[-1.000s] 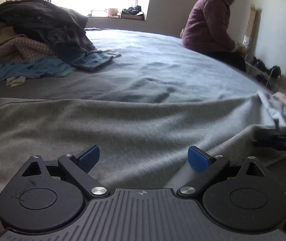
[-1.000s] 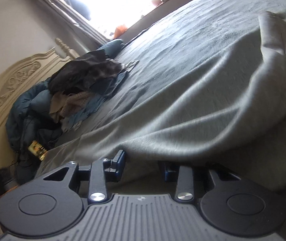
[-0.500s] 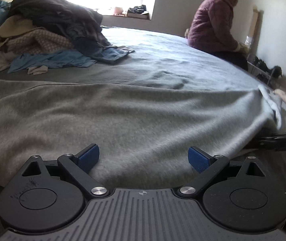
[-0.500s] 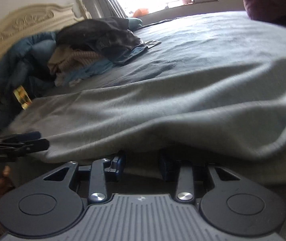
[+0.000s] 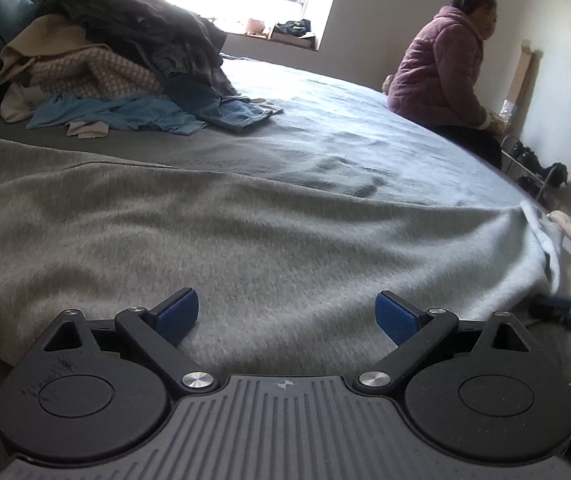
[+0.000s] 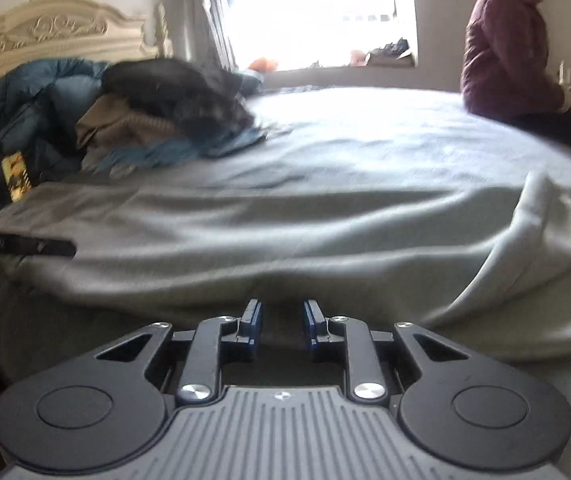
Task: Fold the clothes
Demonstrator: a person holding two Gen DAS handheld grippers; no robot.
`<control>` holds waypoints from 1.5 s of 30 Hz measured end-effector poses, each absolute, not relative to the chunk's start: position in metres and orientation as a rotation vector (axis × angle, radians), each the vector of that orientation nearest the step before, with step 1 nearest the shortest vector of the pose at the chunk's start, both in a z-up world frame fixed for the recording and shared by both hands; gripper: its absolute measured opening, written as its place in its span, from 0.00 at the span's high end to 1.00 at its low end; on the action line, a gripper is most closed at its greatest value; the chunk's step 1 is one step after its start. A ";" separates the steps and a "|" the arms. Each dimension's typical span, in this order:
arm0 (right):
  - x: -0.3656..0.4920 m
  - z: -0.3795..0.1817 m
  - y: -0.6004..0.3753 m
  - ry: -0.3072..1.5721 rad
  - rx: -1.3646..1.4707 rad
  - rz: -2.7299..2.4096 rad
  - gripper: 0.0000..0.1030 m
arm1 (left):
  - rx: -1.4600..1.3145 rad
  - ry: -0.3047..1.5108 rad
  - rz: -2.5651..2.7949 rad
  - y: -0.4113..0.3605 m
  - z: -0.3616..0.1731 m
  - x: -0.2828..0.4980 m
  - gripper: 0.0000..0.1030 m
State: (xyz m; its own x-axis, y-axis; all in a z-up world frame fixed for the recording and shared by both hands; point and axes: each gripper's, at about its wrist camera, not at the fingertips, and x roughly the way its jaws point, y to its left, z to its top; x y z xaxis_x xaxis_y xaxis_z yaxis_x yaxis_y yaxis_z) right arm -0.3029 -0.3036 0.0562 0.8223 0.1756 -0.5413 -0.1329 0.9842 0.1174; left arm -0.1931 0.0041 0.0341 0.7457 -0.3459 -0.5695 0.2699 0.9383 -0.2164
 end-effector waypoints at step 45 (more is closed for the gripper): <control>-0.164 0.059 -0.535 0.679 0.549 -0.286 0.48 | -0.064 0.619 -0.288 0.012 0.025 -0.192 0.06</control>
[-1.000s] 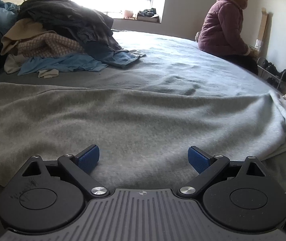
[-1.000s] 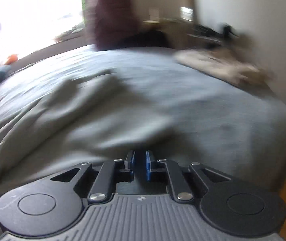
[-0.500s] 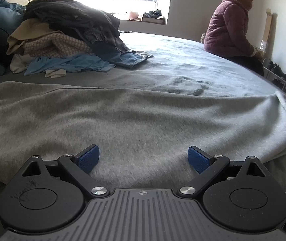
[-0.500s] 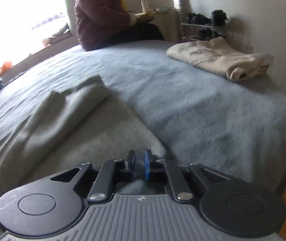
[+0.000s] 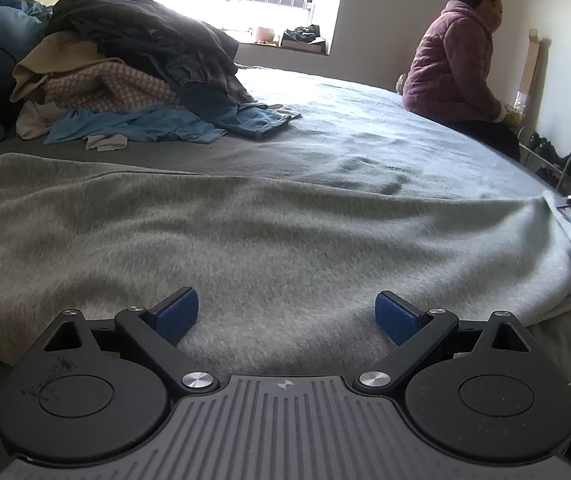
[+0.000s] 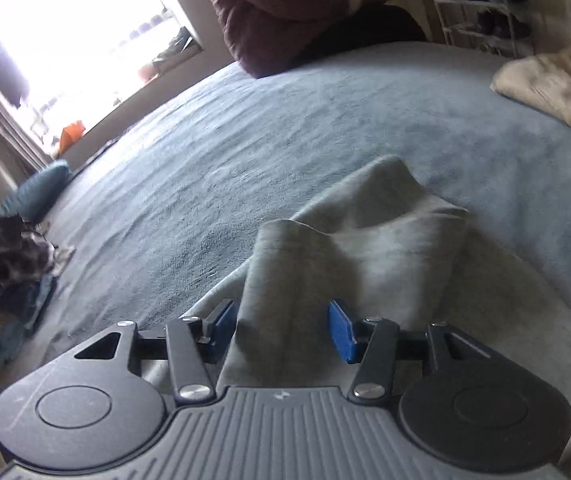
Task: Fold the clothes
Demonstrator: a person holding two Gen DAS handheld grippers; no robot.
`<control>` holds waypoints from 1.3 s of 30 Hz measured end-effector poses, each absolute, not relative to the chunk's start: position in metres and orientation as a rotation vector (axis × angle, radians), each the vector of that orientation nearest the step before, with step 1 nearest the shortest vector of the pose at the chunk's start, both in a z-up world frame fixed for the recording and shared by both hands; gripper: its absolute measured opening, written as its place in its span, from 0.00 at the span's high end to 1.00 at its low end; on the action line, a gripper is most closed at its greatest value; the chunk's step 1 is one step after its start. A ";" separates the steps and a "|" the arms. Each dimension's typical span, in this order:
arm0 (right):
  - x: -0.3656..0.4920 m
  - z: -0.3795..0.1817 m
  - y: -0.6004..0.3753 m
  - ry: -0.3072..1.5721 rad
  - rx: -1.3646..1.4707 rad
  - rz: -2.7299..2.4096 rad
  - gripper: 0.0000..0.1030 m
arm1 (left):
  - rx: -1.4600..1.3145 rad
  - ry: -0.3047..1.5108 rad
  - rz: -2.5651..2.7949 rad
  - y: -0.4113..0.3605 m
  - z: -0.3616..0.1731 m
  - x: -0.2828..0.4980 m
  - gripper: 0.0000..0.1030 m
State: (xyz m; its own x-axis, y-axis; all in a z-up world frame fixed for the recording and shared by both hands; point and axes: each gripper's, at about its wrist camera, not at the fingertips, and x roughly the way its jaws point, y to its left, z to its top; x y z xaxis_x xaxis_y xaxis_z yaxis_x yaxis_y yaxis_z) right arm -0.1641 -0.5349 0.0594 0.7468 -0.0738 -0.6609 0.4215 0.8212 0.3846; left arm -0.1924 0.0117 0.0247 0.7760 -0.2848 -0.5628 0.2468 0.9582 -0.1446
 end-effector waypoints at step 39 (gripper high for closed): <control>-0.364 0.024 -0.622 0.426 0.911 -0.462 0.86 | 0.003 0.645 -0.271 0.005 0.019 -0.189 0.06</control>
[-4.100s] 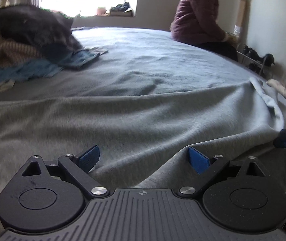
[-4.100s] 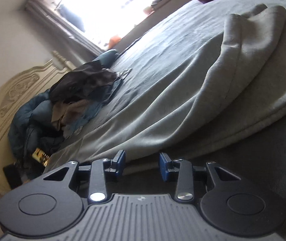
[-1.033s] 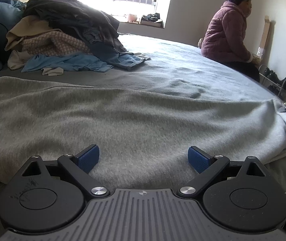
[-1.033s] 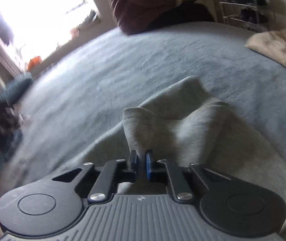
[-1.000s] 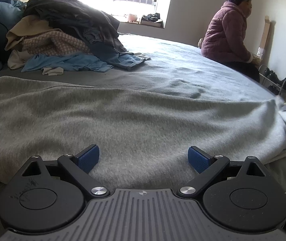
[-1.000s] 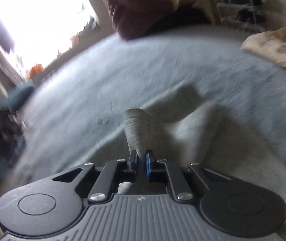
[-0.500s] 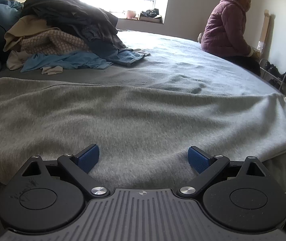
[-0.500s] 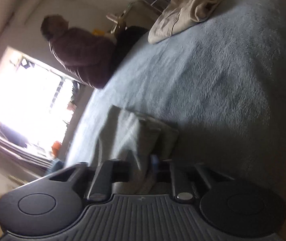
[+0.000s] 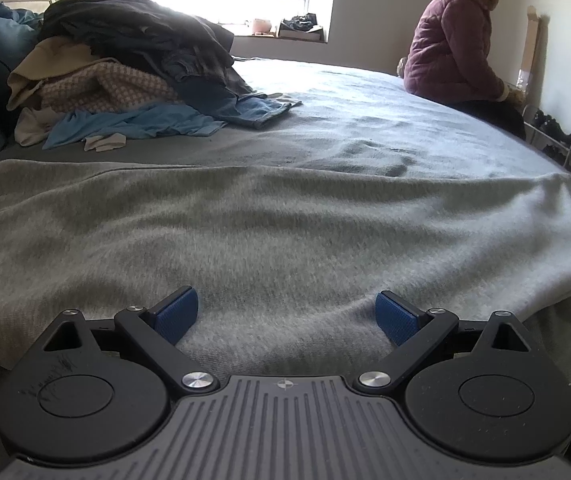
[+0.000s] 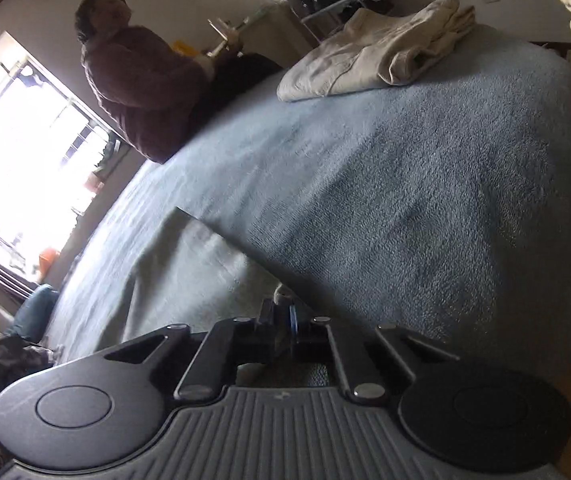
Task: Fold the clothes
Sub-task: 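Release the hoodie with the right gripper and smooth it flat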
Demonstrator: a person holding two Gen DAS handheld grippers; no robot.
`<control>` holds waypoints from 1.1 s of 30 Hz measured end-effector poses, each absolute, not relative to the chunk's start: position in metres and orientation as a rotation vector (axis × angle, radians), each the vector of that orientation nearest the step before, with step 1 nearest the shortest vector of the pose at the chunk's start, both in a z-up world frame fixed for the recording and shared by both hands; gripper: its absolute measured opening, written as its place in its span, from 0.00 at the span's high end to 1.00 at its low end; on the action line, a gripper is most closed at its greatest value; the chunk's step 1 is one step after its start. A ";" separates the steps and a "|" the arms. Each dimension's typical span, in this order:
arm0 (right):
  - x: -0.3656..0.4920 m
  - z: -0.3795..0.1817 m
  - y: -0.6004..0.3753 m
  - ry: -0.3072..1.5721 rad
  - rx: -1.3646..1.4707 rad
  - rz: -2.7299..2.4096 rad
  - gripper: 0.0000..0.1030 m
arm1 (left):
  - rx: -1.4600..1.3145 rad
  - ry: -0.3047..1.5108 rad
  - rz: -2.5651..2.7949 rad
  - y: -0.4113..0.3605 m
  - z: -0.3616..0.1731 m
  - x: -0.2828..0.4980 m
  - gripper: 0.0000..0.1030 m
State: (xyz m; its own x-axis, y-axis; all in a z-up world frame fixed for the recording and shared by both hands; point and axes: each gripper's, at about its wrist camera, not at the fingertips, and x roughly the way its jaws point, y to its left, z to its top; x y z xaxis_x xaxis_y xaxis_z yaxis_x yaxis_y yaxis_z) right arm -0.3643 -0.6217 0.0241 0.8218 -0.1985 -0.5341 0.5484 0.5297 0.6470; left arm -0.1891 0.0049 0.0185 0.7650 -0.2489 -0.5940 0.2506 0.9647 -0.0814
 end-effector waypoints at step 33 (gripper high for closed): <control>-0.141 0.051 -0.476 0.684 -0.151 0.087 0.80 | -0.060 0.650 -0.192 0.026 0.008 -0.151 0.04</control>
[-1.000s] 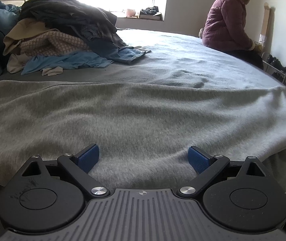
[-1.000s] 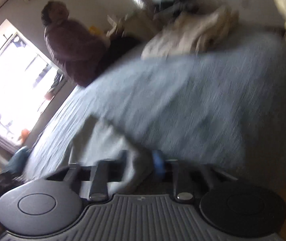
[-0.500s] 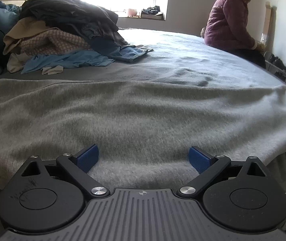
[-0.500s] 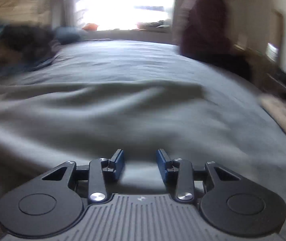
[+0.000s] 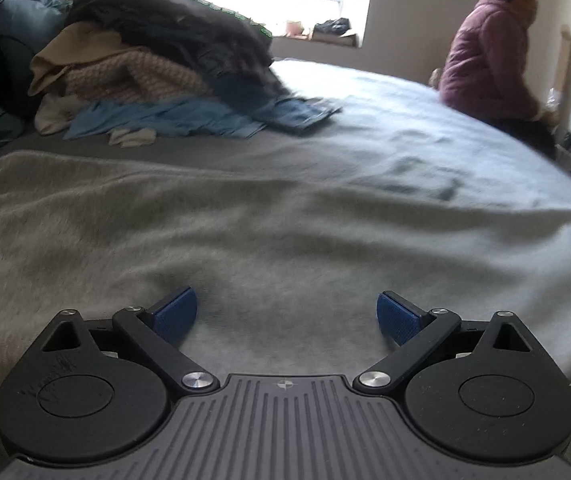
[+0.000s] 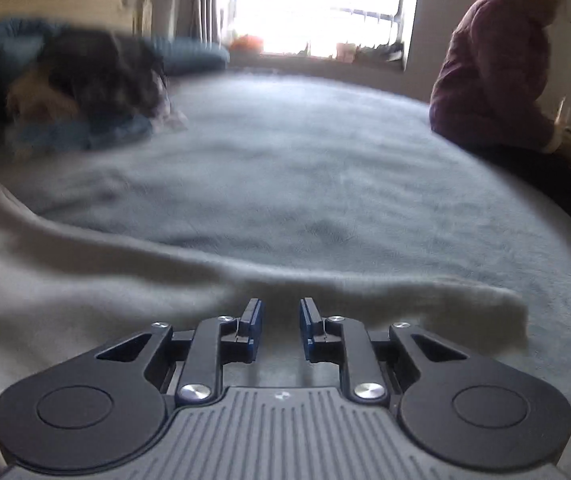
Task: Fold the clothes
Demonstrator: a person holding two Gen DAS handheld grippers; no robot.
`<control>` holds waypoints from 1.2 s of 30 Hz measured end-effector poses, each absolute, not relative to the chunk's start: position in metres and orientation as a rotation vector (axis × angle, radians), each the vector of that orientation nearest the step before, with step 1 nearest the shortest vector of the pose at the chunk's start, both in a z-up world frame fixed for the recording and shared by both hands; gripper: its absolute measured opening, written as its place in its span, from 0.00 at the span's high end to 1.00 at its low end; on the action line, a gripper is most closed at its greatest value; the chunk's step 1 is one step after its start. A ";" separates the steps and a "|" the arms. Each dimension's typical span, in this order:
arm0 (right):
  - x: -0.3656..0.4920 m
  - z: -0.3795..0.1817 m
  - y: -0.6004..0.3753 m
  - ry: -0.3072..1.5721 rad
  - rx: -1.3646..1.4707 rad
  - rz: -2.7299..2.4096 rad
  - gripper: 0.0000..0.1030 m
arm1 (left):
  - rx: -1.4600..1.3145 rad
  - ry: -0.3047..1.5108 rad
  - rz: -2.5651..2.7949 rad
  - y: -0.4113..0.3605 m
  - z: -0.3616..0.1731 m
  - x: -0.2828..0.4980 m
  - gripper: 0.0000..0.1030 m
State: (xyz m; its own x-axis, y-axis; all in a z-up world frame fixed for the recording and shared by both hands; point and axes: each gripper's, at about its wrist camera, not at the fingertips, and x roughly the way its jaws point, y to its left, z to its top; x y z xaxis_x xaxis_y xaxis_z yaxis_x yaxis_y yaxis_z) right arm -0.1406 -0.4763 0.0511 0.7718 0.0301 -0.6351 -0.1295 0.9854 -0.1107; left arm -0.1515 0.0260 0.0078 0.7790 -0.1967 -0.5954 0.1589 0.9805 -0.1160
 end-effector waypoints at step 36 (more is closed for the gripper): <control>-0.110 0.046 -0.318 0.778 0.116 0.268 0.97 | -0.063 0.666 0.019 0.098 0.008 -0.105 0.04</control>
State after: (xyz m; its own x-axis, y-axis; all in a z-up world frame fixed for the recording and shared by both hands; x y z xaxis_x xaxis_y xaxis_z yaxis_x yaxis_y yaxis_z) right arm -0.1098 -0.3180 0.0460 0.6807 0.2806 -0.6767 -0.1955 0.9598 0.2013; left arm -0.1050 0.0981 0.0084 0.7865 -0.0022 -0.6176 -0.0380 0.9979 -0.0520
